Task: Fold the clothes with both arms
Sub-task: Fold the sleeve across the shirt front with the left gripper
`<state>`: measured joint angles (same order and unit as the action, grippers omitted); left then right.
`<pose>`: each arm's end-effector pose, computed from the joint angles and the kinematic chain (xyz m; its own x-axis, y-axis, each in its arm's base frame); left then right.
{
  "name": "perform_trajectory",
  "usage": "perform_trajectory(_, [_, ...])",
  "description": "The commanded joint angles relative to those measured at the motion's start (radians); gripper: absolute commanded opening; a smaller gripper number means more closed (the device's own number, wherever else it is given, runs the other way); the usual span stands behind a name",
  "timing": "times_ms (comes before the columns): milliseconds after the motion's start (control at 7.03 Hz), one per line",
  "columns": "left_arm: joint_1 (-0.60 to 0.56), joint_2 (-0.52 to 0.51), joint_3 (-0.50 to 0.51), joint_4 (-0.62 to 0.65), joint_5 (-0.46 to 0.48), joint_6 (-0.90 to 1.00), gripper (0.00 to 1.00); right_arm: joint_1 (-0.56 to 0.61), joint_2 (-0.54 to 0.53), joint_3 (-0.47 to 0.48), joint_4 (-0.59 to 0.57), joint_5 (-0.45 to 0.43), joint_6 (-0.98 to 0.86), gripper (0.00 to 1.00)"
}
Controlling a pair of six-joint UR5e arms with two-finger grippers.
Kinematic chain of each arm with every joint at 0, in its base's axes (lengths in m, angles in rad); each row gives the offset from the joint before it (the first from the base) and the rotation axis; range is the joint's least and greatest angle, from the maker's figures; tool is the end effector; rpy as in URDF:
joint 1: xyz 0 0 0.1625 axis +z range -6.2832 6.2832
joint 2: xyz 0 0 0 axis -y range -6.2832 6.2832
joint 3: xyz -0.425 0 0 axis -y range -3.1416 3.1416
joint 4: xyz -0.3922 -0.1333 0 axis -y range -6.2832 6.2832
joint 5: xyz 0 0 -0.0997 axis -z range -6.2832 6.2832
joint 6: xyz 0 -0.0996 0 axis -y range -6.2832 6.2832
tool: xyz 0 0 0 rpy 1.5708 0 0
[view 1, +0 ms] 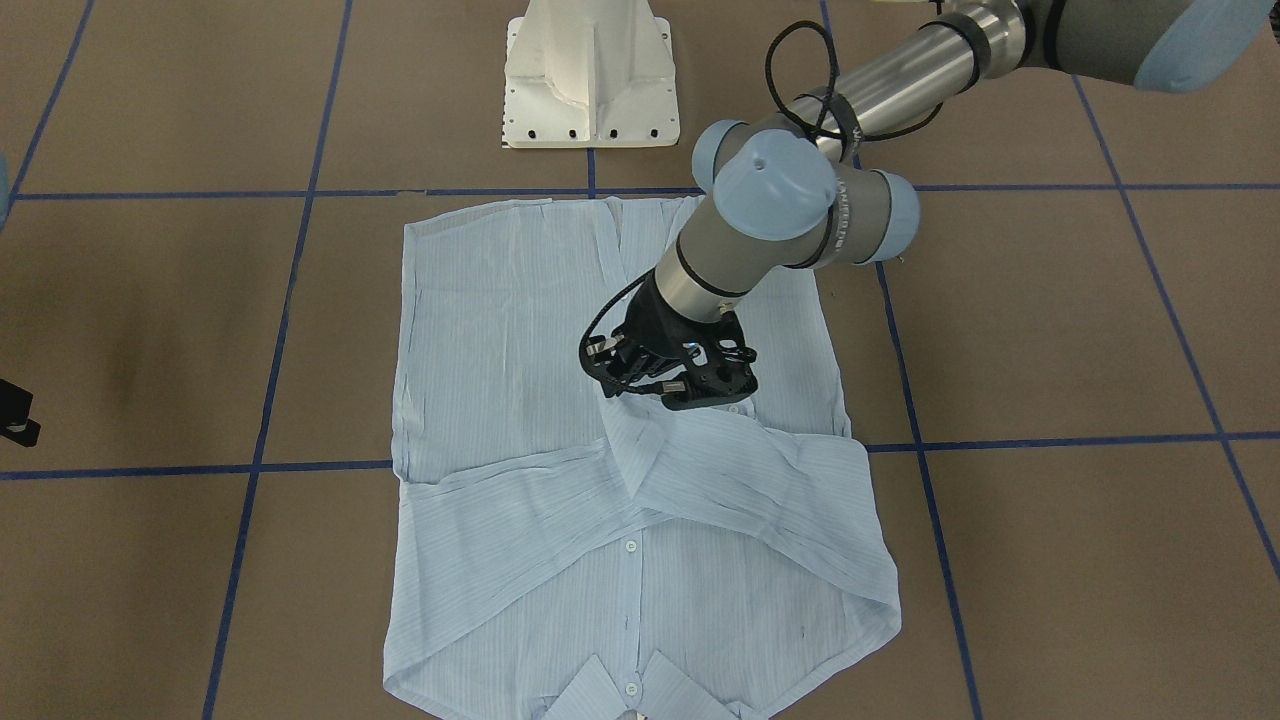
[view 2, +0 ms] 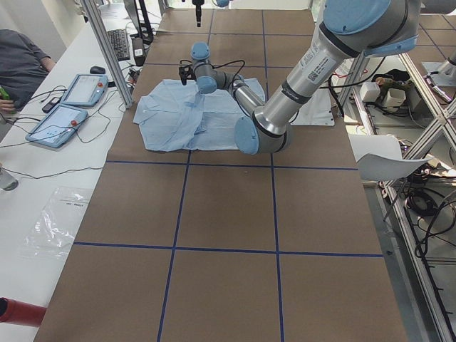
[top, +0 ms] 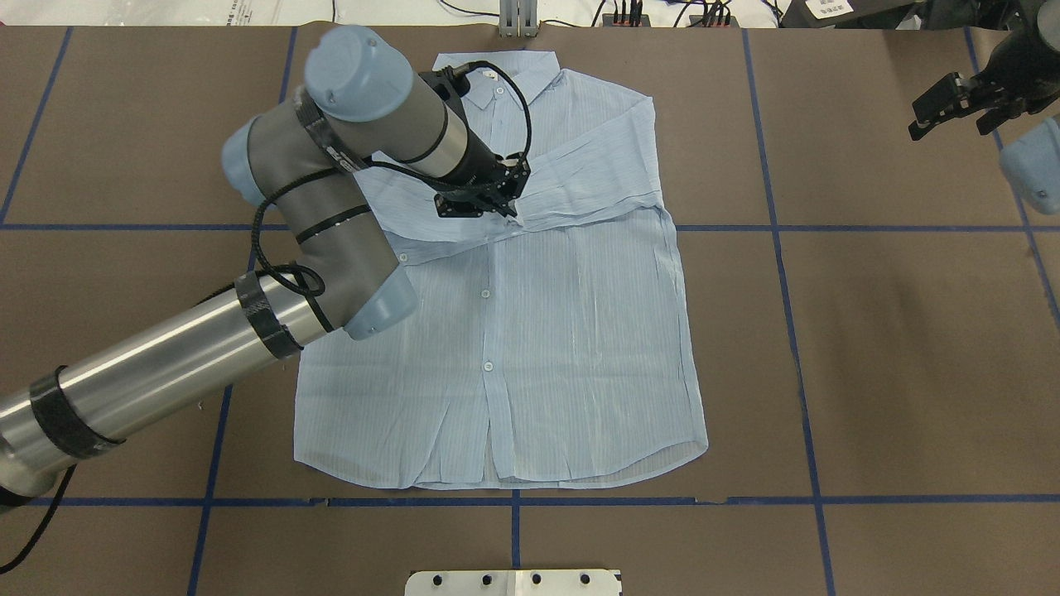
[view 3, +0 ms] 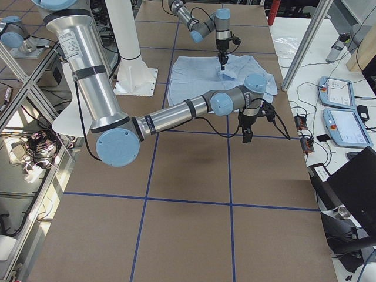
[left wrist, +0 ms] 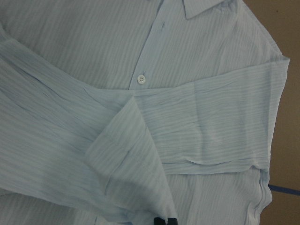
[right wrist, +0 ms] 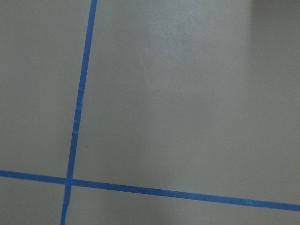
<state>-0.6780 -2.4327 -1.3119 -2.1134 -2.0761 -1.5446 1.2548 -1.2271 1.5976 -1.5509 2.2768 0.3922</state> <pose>0.5433 -0.5468 0.1619 0.3265 -0.2335 -0.9159 0.1969 0.9645 -0.1757 -0.1305 -0.6200 0.4528 0.7073 -0.0994 0.6999 0.0184 0.9923 0.1223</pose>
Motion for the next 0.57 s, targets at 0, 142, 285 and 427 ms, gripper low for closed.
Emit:
perform_trajectory(0, [0.092, -0.016, 0.025, -0.019, 0.083, 0.0, 0.99, 0.0, 0.0, -0.005, 0.0, 0.0, -0.003, 1.0])
perform_trajectory(142, [0.131, -0.029, 0.022, -0.019, 0.111, 0.004, 1.0, -0.003, 0.0, -0.004, 0.0, 0.0, 0.002, 1.0])
perform_trajectory(285, [0.156, -0.051, 0.023, -0.019, 0.111, 0.021, 1.0, -0.003, 0.0, -0.002, 0.0, 0.001, 0.005, 1.0])
perform_trajectory(427, [0.161, -0.051, 0.022, -0.017, 0.107, 0.044, 1.0, -0.009, 0.001, -0.001, 0.0, 0.0, 0.008, 1.0])
